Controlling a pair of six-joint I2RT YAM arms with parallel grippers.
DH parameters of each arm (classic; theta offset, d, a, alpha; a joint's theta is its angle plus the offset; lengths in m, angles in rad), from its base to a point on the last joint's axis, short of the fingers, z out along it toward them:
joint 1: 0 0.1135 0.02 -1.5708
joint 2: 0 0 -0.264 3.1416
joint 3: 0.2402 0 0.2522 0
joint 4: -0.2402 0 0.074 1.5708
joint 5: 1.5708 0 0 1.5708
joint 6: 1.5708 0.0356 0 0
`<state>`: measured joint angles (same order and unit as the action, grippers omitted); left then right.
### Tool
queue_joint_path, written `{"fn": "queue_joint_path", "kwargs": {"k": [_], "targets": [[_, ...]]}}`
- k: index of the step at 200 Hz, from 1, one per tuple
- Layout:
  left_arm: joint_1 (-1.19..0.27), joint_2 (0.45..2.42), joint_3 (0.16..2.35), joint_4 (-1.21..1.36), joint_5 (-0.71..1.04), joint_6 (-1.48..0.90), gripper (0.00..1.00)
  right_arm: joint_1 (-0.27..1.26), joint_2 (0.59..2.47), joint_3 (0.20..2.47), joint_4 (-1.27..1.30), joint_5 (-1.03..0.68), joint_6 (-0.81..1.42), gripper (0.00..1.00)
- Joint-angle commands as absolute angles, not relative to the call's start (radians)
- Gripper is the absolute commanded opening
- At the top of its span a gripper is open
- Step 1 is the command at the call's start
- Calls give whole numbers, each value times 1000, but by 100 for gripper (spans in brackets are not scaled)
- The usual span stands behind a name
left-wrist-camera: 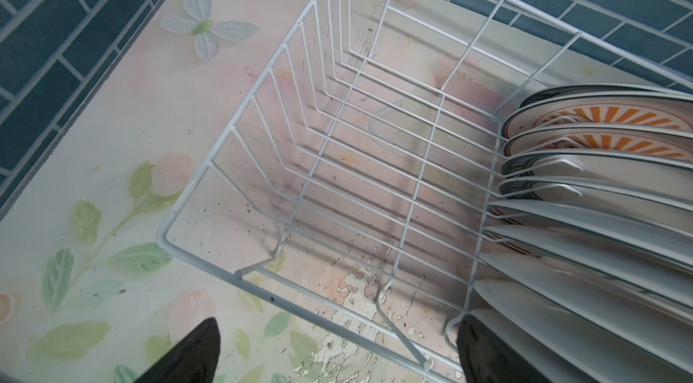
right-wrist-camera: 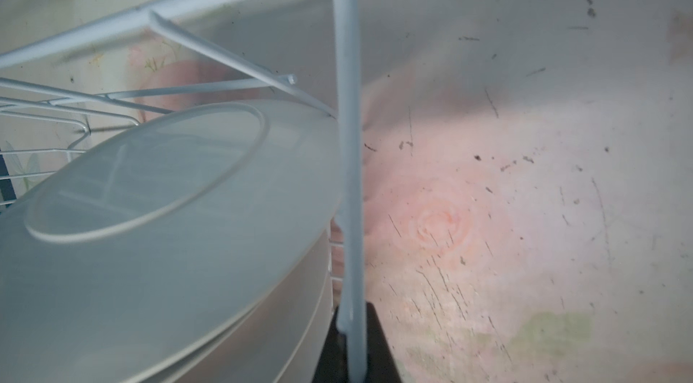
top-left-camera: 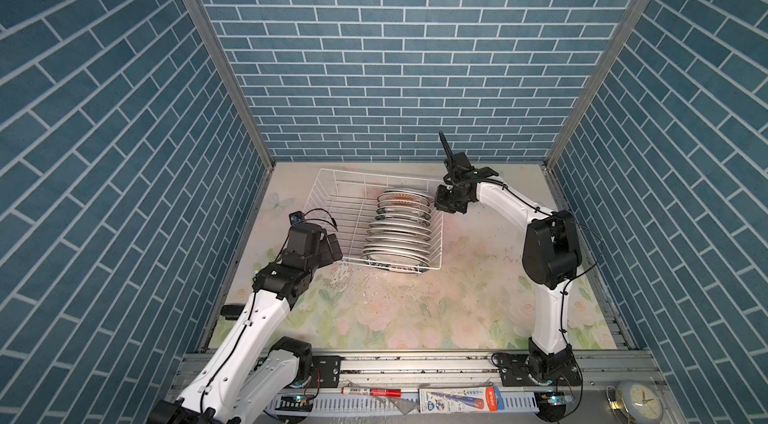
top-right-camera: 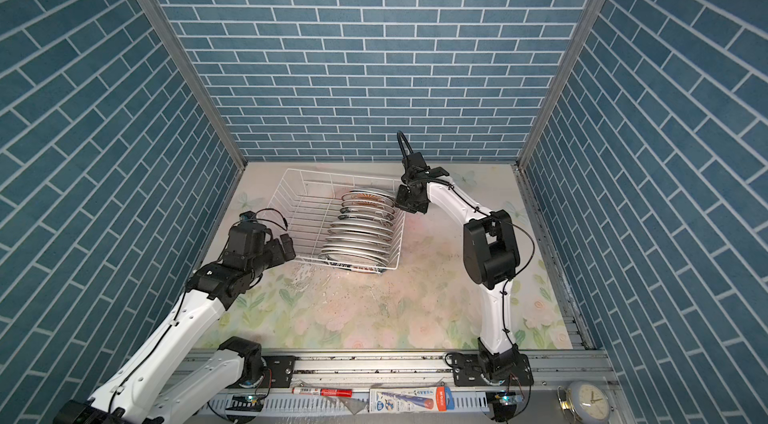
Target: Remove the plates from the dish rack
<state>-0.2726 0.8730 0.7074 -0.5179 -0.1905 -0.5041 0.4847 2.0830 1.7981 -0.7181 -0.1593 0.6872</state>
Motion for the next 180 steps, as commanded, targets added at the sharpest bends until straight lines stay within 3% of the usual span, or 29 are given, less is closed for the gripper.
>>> {"fn": "queue_joint_path", "kwargs": {"k": [1, 45, 71, 180], "targets": [[-267, 855, 679, -506, -202, -486, 99, 479, 2117, 1915, -649, -78, 736, 3], [-266, 828, 671, -496, -199, -484, 99, 477, 2246, 2094, -710, -81, 680, 2], [-266, 798, 650, -474, -166, -475, 99, 476, 2321, 2179, -694, -172, 628, 2], [-266, 760, 605, -402, -54, -409, 99, 472, 2490, 2465, -745, -251, 502, 0]]}}
